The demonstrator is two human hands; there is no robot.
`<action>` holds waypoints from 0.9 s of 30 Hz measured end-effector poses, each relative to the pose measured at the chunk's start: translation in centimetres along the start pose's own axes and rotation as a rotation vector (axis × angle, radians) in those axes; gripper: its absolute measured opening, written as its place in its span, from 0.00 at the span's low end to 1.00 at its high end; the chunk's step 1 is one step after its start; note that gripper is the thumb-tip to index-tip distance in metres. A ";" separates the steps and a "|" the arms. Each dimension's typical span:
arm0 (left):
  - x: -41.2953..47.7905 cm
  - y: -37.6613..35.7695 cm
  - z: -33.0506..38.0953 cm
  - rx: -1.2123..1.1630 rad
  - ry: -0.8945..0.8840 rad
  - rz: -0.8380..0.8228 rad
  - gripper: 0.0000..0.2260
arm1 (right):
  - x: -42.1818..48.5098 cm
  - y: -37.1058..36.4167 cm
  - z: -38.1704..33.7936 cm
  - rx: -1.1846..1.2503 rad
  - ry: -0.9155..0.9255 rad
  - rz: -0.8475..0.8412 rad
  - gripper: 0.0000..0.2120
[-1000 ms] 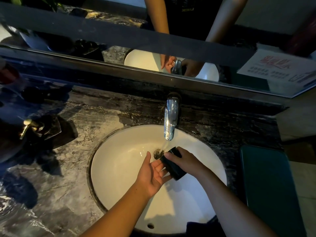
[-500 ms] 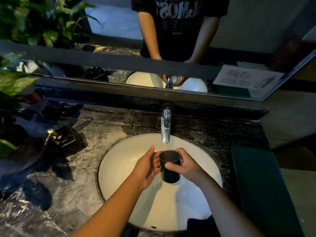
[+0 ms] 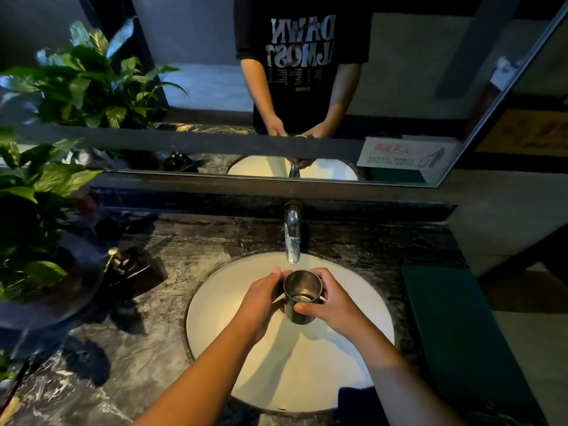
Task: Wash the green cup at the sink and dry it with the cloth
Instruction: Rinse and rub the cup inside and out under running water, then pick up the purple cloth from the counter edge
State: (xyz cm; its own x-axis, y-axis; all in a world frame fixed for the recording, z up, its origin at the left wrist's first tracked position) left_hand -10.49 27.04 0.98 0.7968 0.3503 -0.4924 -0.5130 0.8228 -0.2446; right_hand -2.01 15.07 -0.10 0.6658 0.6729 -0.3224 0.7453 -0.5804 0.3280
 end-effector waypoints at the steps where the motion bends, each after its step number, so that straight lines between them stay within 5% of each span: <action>1: 0.1 0.0 0.2 0.012 0.000 0.008 0.21 | 0.0 0.1 0.0 0.004 0.004 0.008 0.28; 10: 4.7 0.6 3.4 0.158 0.000 0.110 0.10 | 1.2 2.3 0.6 0.061 -0.015 0.056 0.25; 27: 9.4 -0.3 4.8 0.077 -0.034 0.250 0.12 | 3.6 2.8 3.1 0.156 -0.061 0.049 0.28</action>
State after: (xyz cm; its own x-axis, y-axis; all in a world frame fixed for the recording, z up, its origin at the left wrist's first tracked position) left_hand -1.31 32.24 0.49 0.6591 0.5609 -0.5010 -0.6706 0.7399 -0.0539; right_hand 2.61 14.44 -3.05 0.6990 0.6155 -0.3641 0.7048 -0.6792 0.2049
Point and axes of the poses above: each hand's wrist, its own x-axis towards the middle knuckle, its own y-axis out of the back of the hand, z = x × y, the point moved 9 cm from there along x, towards the middle knuckle, and after that the axes turned 3 degrees about -x, right-handed, at the moved point
